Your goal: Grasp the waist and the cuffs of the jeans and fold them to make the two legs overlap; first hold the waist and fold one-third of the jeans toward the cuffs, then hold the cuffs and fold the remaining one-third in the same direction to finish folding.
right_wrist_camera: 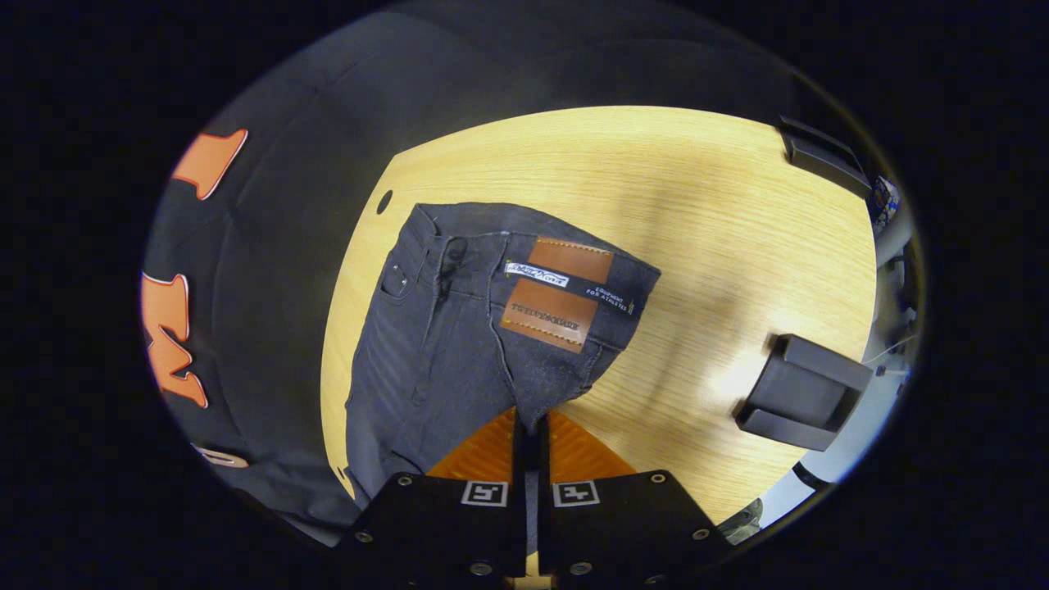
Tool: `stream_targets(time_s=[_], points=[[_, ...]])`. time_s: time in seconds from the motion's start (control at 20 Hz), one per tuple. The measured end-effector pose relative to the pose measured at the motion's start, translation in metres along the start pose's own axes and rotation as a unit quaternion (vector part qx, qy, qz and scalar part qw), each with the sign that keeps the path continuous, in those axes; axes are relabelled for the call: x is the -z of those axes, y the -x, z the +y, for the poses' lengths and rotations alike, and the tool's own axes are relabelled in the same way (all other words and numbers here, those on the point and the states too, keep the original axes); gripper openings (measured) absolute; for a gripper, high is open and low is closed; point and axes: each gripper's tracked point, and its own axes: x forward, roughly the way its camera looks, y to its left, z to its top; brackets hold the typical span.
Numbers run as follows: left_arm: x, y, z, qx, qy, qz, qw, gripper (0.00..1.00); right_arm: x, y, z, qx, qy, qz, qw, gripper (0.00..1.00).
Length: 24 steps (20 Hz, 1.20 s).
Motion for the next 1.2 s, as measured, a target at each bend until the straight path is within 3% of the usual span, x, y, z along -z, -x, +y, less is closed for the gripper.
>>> stream_targets(time_s=[0.15,0.25,0.55,0.85,1.05,1.2], points=[[0.004,0.017,0.014,-0.098,-0.015,0.007,0.995,0.04,-0.004,0.012,0.009,0.006,-0.005,0.008,1.0,0.06],[0.003,0.028,0.004,-0.133,-0.032,0.025,0.99,0.03,-0.008,0.023,0.027,0.002,-0.002,0.004,1.0,0.06],[-0.017,0.024,-0.072,-0.117,-0.07,0.046,0.99,0.04,-0.027,0.039,0.094,-0.003,-0.014,0.005,1.0,0.06],[-0.022,-0.012,-0.115,-0.157,-0.099,0.053,0.981,0.03,-0.041,0.012,0.16,-0.004,-0.014,0.012,1.0,0.06],[-0.028,-0.038,-0.161,-0.166,-0.147,0.052,0.974,0.03,-0.056,-0.011,0.195,-0.011,-0.021,0.009,1.0,0.06],[-0.034,-0.069,-0.189,-0.18,-0.147,0.045,0.972,0.03,-0.072,-0.037,0.212,-0.009,-0.027,0.005,1.0,0.06]])
